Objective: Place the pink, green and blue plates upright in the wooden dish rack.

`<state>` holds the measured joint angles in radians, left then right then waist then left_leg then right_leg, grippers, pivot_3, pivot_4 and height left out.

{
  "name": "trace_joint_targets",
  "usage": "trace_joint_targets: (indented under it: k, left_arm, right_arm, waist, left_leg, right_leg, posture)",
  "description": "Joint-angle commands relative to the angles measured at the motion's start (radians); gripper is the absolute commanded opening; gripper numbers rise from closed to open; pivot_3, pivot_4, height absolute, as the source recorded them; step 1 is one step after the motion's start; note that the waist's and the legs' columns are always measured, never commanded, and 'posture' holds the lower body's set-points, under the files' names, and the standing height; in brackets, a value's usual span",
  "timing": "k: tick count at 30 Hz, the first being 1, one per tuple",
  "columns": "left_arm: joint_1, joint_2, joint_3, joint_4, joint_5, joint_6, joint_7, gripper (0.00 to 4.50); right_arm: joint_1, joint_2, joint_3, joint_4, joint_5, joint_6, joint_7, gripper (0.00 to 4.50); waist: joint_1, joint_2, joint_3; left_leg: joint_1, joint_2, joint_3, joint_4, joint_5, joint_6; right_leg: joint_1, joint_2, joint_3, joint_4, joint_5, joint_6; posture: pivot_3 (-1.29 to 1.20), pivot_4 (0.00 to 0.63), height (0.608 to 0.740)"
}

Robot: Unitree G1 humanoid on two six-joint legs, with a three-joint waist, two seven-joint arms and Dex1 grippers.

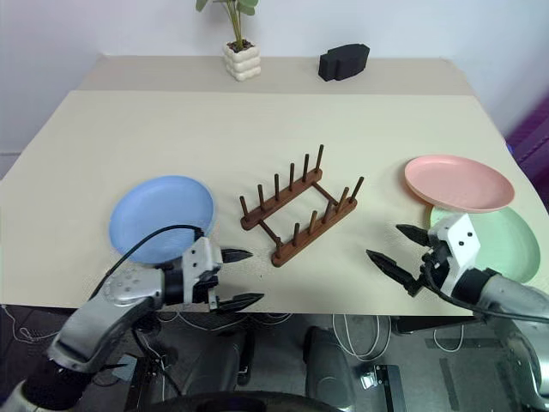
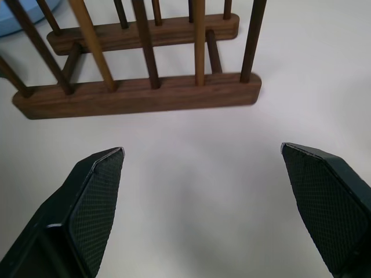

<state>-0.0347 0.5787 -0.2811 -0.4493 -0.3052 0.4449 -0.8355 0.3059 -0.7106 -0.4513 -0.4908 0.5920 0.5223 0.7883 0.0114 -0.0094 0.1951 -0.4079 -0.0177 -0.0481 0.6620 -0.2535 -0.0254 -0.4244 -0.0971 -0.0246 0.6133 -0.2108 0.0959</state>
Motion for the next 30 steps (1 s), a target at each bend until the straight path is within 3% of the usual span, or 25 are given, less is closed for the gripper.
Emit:
trace_joint_targets:
  k: [1, 12, 16, 22, 24, 30]
  left_arm:
    - [-0.012, -0.023, -0.027, 0.021, 0.041, -0.031, 0.024, 4.50]
    - [-0.132, -0.189, -0.087, 0.164, 0.122, -0.008, 0.131, 4.50]
    - [-0.138, -0.197, -0.076, 0.177, 0.118, -0.005, 0.129, 4.50]
    - [-0.169, -0.203, -0.061, 0.188, 0.118, -0.004, 0.131, 1.57]
    - [-0.181, -0.198, -0.051, 0.187, 0.127, -0.007, 0.140, 0.79]
    - [-0.243, -0.186, -0.047, 0.202, 0.145, -0.027, 0.131, 0.78]
  right_arm:
    - [0.021, 0.024, -0.025, -0.071, 0.017, -0.002, -0.035, 4.42]
    - [0.006, 0.048, 0.007, -0.068, 0.034, -0.008, -0.051, 4.42]
    - [0.034, 0.051, 0.039, -0.104, 0.057, 0.017, -0.048, 4.42]
    - [0.054, 0.062, 0.054, -0.112, 0.053, 0.001, -0.053, 4.50]
    - [0.051, 0.069, 0.076, -0.114, 0.042, -0.004, -0.056, 4.50]
    - [0.010, 0.072, 0.107, -0.095, 0.043, -0.009, -0.066, 4.50]
  waist:
    - [-0.001, 0.001, 0.000]
    - [0.004, 0.001, -0.001]
    - [0.003, 0.002, -0.002]
    - [0.003, 0.002, -0.001]
    - [0.003, 0.002, -0.002]
    - [0.002, 0.002, -0.002]
  left_leg:
    - [0.000, 0.000, 0.000, 0.000, 0.000, 0.000]
    - [0.000, 0.000, -0.001, 0.001, 0.000, 0.000]
    - [0.000, -0.001, -0.001, 0.001, 0.000, 0.000]
    - [0.000, -0.001, -0.001, 0.001, 0.000, 0.000]
    - [0.000, -0.001, -0.001, 0.001, 0.000, 0.000]
    - [0.000, -0.001, -0.002, 0.001, 0.000, 0.000]
  right_leg:
    - [0.000, 0.000, 0.000, 0.000, 0.000, 0.001]
    - [0.001, 0.000, 0.000, 0.000, 0.000, 0.001]
    - [0.001, 0.000, 0.000, 0.000, 0.000, 0.001]
    - [0.001, 0.000, 0.000, 0.000, 0.000, 0.001]
    - [0.001, 0.000, -0.001, 0.000, 0.000, 0.001]
    - [0.001, 0.000, -0.001, 0.000, 0.000, 0.001]
  posture:
    - [0.00, 0.150, 0.740]
    - [0.00, 0.150, 0.740]
    - [0.00, 0.150, 0.740]
    - [0.00, 0.150, 0.740]
    - [0.00, 0.150, 0.740]
    - [0.00, 0.150, 0.740]
